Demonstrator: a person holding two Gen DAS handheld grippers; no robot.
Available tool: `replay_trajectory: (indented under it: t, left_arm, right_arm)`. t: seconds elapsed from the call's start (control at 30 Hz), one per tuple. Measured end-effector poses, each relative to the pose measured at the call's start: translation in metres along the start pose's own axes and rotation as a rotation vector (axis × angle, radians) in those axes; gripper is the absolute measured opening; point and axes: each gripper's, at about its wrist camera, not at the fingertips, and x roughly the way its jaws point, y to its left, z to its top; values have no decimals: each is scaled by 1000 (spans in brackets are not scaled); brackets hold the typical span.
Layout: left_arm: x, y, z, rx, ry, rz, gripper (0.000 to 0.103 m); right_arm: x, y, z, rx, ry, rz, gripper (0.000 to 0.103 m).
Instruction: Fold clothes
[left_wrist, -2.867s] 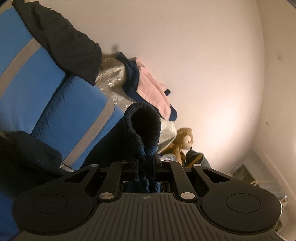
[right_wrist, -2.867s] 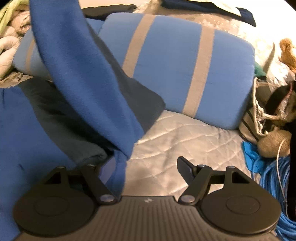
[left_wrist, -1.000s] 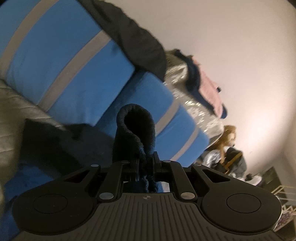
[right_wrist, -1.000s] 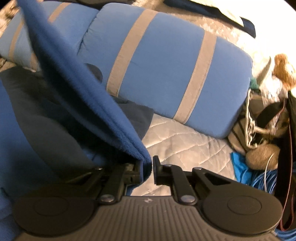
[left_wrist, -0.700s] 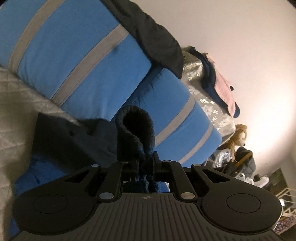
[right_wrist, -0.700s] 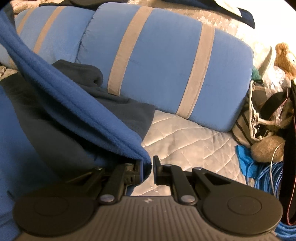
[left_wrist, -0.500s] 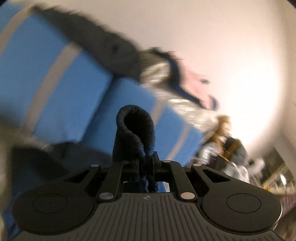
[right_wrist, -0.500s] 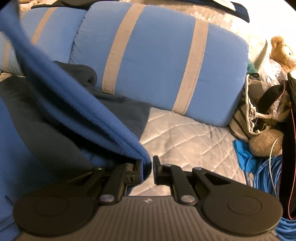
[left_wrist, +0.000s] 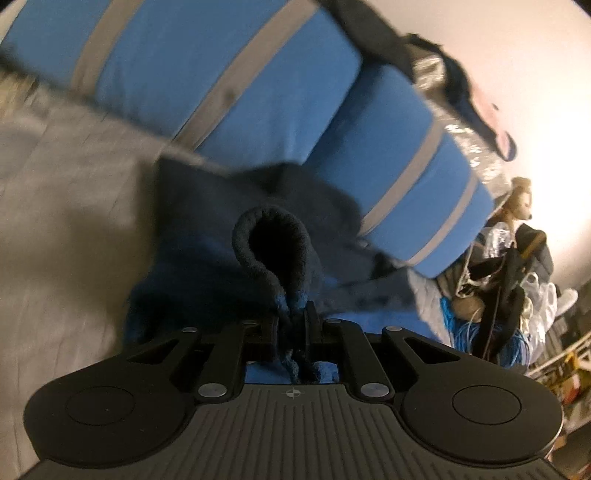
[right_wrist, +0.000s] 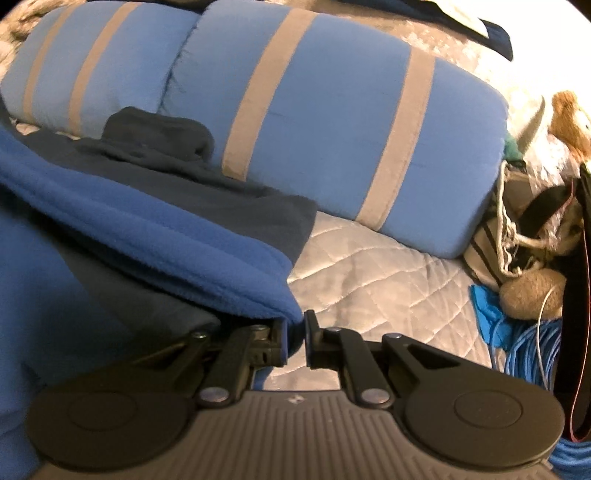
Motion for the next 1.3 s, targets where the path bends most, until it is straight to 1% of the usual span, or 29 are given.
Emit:
replay_trajectory:
  t: [0.07, 0.33, 0.57, 0.63, 0.67, 0.7, 0.73, 0.77, 0.8, 0.83, 0.93, 1.03, 1.13, 1.23, 1.3]
  left_arm:
    - [2, 11, -9, -25, 20, 6, 12]
    - [12, 30, -22, -82, 63, 31, 13]
    - [23, 38, -36, -64, 71, 105, 14]
    - [25, 39, -39, -56, 63, 126, 18]
    - [25, 39, -40, -51, 61, 134, 18]
    - [26, 39, -41, -50, 62, 144, 21]
    - [26, 38, -41, -52, 67, 155, 23]
    - [26, 38, -42, -53, 72, 167, 25]
    - [25, 37, -42, -51, 78, 184, 33]
    - [25, 36, -43, -40, 81, 204, 38]
    - [22, 36, -44, -8, 79, 239, 41]
    - [20, 34, -45, 14, 82, 263, 41]
    - [18, 28, -46, 51, 88, 297, 41]
    - [13, 24, -47, 59, 84, 315, 40]
    - [7, 21, -47, 68, 80, 328, 40]
  right_arm:
    - [-3, 1, 0, -17, -5, 10, 9]
    - [-11, 4, 2, -65, -11, 45, 9]
    - [-13, 7, 5, -70, -3, 46, 9]
    - [-11, 9, 4, -82, 0, 46, 10]
    - [-10, 9, 4, -86, 4, 44, 12]
    - [-8, 8, 4, -84, 10, 41, 20]
    - [-7, 7, 3, -77, 19, 35, 33]
    - [-5, 5, 3, -69, 27, 29, 35]
    - [-4, 4, 1, -59, 32, 27, 39]
    - [-3, 2, 0, -51, 33, 29, 44]
    - [-3, -2, -5, -42, 39, 36, 52]
    - [1, -10, -9, -10, 54, 46, 57]
    - [4, -13, -10, 16, 59, 60, 57]
    - [4, -7, -10, -41, 58, 28, 57]
    - [2, -1, -9, -97, 52, -10, 58]
